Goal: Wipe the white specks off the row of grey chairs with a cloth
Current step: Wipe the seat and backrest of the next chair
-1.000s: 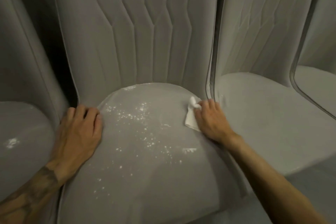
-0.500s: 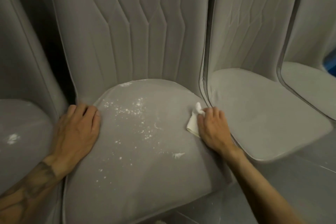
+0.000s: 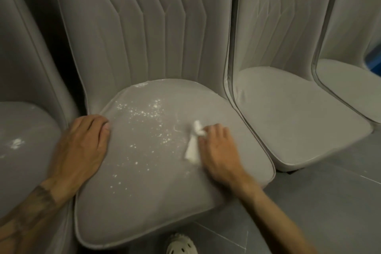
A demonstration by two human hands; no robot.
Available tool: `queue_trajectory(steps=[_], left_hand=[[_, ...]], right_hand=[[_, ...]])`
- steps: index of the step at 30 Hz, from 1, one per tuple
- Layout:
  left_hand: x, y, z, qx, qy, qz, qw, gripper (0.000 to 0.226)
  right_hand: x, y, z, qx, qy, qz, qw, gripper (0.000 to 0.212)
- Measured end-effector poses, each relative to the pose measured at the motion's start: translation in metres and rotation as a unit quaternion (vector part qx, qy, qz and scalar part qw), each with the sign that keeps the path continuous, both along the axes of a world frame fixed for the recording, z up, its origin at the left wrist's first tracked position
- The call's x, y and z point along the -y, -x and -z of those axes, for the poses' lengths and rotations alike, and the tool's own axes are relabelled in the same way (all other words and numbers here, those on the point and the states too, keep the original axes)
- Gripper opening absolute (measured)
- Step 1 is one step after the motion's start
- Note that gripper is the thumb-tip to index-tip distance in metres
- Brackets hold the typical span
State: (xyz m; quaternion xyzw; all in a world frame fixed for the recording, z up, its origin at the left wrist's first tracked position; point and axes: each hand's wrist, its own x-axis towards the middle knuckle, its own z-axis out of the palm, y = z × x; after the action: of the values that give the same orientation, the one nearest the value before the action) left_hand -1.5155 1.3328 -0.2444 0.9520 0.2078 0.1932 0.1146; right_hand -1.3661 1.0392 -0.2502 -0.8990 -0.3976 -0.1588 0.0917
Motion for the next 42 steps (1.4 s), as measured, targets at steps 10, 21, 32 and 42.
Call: queue_trajectory(steps=[10,21,32,42], left_hand=[[0.003,0.002,-0.002,-0.004,0.013,-0.003,1.0,0.038],[0.004,0.002,-0.001,-0.01,0.012,-0.009,1.0,0.037],[0.006,0.004,0.0,-0.009,0.007,-0.013,1.0,0.034],[0.002,0.002,0.005,0.005,-0.005,-0.005,1.0,0.033]], right_hand=[[0.037,0.004,-0.015,-0.031,0.057,0.088,0.994,0.039],[0.029,0.019,-0.012,-0.034,0.009,0.047,0.998,0.027],[0.018,-0.007,-0.011,-0.041,0.059,-0.034,0.997,0.035],[-0.019,0.006,-0.009,-0.049,0.036,-0.152,0.986,0.026]])
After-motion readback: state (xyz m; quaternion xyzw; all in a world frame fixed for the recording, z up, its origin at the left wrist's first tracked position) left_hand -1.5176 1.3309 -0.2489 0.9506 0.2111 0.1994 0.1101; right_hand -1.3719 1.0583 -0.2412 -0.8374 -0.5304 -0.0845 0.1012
